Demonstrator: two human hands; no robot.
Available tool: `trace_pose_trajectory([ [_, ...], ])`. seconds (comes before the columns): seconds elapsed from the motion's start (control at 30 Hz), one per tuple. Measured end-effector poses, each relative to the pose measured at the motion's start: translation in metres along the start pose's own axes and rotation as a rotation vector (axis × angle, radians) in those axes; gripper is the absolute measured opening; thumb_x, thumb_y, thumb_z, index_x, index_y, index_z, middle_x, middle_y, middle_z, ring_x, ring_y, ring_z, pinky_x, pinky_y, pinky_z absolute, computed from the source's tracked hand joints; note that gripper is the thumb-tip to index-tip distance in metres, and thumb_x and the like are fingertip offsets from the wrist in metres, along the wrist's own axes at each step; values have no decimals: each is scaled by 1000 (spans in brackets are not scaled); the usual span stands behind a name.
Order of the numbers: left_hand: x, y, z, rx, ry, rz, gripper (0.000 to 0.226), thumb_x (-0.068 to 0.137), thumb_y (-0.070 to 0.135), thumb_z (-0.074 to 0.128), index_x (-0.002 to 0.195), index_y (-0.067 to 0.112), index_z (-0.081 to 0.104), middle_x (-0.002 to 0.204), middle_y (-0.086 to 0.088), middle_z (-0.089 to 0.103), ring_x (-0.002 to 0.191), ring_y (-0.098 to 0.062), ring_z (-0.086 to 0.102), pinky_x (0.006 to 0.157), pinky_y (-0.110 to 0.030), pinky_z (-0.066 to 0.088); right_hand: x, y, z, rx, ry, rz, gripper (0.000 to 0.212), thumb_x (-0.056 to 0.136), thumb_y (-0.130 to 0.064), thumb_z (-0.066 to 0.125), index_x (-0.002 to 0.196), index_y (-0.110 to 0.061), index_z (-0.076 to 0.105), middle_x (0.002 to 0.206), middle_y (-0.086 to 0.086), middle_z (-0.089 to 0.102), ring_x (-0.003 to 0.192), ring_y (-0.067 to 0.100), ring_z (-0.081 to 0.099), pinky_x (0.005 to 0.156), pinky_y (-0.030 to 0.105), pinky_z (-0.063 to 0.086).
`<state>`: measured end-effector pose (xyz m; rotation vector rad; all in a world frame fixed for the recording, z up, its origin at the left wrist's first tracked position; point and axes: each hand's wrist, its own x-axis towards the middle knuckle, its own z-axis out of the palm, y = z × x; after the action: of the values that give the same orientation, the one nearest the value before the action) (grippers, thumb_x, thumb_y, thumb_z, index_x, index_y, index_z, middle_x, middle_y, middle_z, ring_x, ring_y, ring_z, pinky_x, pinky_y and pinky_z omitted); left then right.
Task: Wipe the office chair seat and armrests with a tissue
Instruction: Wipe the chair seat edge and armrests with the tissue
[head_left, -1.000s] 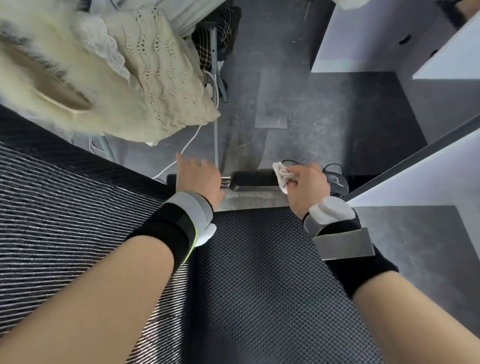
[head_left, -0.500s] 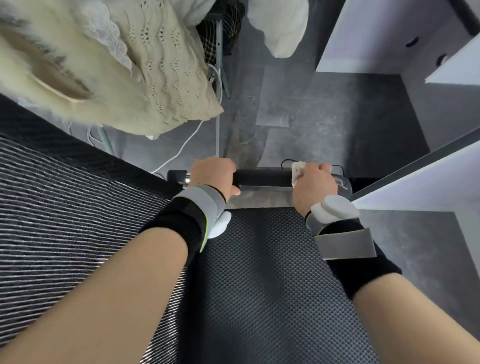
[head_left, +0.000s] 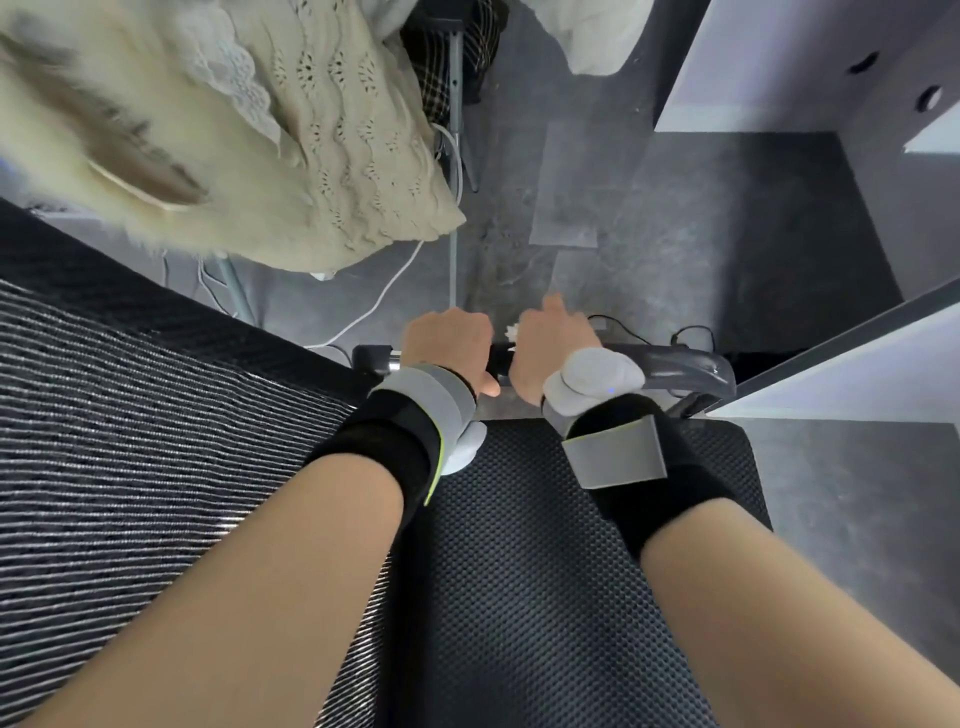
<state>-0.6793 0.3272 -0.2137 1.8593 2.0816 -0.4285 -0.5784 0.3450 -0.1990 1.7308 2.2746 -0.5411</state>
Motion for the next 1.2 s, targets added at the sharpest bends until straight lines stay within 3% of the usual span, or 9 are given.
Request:
trace_pose_trajectory([
  [0.17,1,1,1,-4,21,-29,41,76,42,77,104,16,64,101,-8,66,98,-30,64,71,-34,43,-1,2,6,70,29,-170,38,84,-15,56,121,-11,51,127,10,41,112,32,44,86,34,41],
  [0.33,2,1,2,12,3,-16,44,74,46,77,103,16,65,101,-7,66,98,-30,64,72,-34,45,-9,22,17,196,135,-324,39,83,-6,54,121,-16,55,117,8,49,101,28,45,76,24,31],
  [0.43,4,0,2,8,-23,-11,42,73,49,76,97,17,65,95,-6,65,95,-29,64,71,-34,46,-21,37,26,297,211,-355,39,81,1,51,115,-16,61,111,8,53,98,29,47,77,30,43],
  [0.5,5,-1,1,-6,-45,-8,38,73,49,77,88,16,64,84,-6,61,91,-30,65,68,-34,47,-30,48,36,346,279,-314,39,80,4,51,112,-16,63,106,9,54,94,28,47,74,35,48],
  [0.67,5,-1,-1,-18,-60,1,38,74,48,76,76,16,55,76,-4,56,87,-31,65,67,-35,47,-40,82,52,433,417,-145,41,80,5,55,114,-16,64,104,10,55,90,28,48,73,27,38],
  [0.83,5,0,-1,-15,-69,-1,37,74,49,76,83,17,62,73,-3,54,85,-29,65,67,-34,48,-38,109,48,446,509,16,35,84,0,53,114,-13,65,103,13,57,91,33,54,73,28,41],
  [1.0,7,-2,-1,-10,-81,-6,40,73,51,76,92,17,67,72,-1,56,77,-26,59,66,-33,46,-28,98,38,428,480,219,35,87,-4,47,118,-12,61,114,17,52,100,38,51,78,35,43],
  [1.2,9,-4,2,-13,-74,-4,40,73,51,76,90,17,66,73,-2,57,88,-28,66,69,-33,46,-16,67,26,218,317,60,35,84,-1,47,114,-12,60,122,10,48,111,35,41,88,35,39],
])
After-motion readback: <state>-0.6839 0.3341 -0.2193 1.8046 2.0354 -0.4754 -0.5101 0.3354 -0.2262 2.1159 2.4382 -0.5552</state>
